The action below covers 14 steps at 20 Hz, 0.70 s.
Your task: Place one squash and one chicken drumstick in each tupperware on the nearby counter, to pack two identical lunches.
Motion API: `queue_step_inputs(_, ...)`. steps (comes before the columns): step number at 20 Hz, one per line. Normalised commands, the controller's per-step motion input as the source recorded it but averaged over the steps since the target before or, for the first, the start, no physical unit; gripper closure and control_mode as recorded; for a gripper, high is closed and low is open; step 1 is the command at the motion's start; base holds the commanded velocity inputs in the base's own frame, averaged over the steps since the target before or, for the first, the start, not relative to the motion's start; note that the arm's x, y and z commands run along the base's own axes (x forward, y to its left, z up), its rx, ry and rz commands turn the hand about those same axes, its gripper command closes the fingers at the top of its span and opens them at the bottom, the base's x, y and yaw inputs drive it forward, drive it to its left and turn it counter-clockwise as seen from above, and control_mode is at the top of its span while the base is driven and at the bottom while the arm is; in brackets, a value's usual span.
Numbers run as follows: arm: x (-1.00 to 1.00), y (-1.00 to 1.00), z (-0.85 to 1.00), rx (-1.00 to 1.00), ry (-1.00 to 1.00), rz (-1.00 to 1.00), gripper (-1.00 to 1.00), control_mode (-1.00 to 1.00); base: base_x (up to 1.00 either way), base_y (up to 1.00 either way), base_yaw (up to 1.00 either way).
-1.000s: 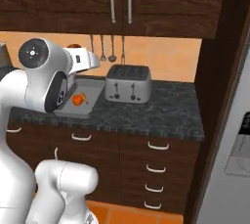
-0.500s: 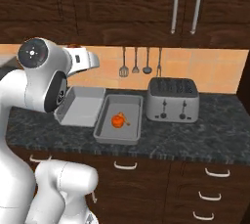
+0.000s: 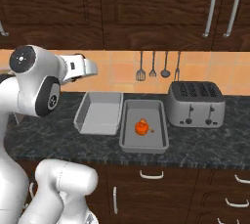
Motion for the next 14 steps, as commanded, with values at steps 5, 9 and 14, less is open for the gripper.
queue_step_inputs(5, 0.14, -0.63, -0.94, 0.01, 0.12, -0.09, 1.0, -1.0, 0.0, 0.0, 0.0)
queue_step_inputs(9, 0.52, -0.06, -0.99, 0.21, 0.38, 0.0, 1.0, -1.0, 0.0, 0.0, 0.0)
queue_step_inputs(14, 0.63, 0.38, -0.53, 0.18, 0.29, 0.01, 1.0, -1.0, 0.0, 0.0, 0.0)
